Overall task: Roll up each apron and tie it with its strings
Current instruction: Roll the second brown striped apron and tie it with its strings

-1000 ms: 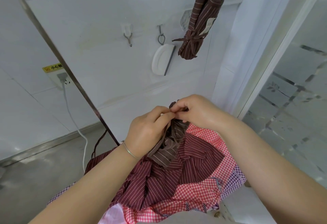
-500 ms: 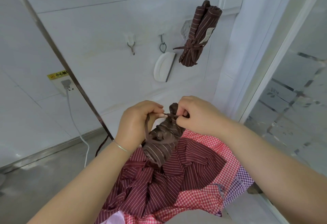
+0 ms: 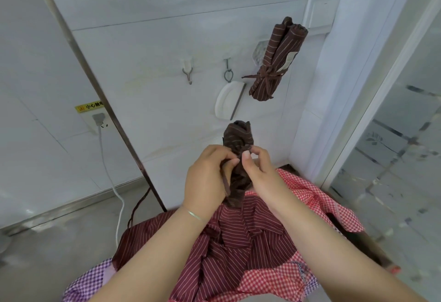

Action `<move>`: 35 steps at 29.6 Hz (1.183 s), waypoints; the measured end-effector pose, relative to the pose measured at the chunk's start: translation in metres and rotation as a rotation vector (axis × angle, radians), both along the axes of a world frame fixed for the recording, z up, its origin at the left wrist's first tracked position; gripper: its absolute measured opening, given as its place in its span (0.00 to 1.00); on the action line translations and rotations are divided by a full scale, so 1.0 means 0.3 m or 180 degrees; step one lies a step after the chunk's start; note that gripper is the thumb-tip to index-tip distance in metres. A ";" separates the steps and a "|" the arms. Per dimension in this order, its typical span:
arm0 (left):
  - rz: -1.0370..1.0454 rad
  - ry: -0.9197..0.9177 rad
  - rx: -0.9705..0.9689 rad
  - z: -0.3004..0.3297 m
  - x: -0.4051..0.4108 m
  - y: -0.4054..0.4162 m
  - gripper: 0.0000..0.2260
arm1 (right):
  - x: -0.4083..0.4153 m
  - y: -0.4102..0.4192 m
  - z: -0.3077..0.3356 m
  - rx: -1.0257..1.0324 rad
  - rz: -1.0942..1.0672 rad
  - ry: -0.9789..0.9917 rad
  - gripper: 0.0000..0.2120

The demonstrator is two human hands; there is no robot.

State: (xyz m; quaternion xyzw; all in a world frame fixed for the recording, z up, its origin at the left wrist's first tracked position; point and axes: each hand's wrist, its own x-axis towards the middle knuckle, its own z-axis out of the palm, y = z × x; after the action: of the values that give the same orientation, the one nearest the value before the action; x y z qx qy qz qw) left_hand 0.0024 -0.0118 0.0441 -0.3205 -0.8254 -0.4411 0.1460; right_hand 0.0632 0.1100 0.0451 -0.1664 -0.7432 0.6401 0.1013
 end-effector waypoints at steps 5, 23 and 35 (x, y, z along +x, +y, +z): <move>-0.0363 -0.0816 0.0952 0.077 0.049 0.013 0.16 | 0.013 0.002 0.029 -0.2310 -0.0079 0.0491 0.23; -0.0185 0.1217 -0.0049 0.125 -0.037 -0.056 0.08 | 0.012 0.013 0.092 -0.2180 0.0518 0.0778 0.19; -0.0846 0.0554 0.0274 0.323 -0.212 -0.061 0.06 | -0.131 0.014 0.291 -0.0725 0.0375 0.1323 0.11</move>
State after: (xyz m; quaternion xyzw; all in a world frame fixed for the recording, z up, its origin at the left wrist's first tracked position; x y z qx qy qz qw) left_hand -0.0612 -0.0300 0.1411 -0.4574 -0.7403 -0.4621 0.1709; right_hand 0.0239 0.1141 0.1325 0.0021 -0.6378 0.7450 0.1951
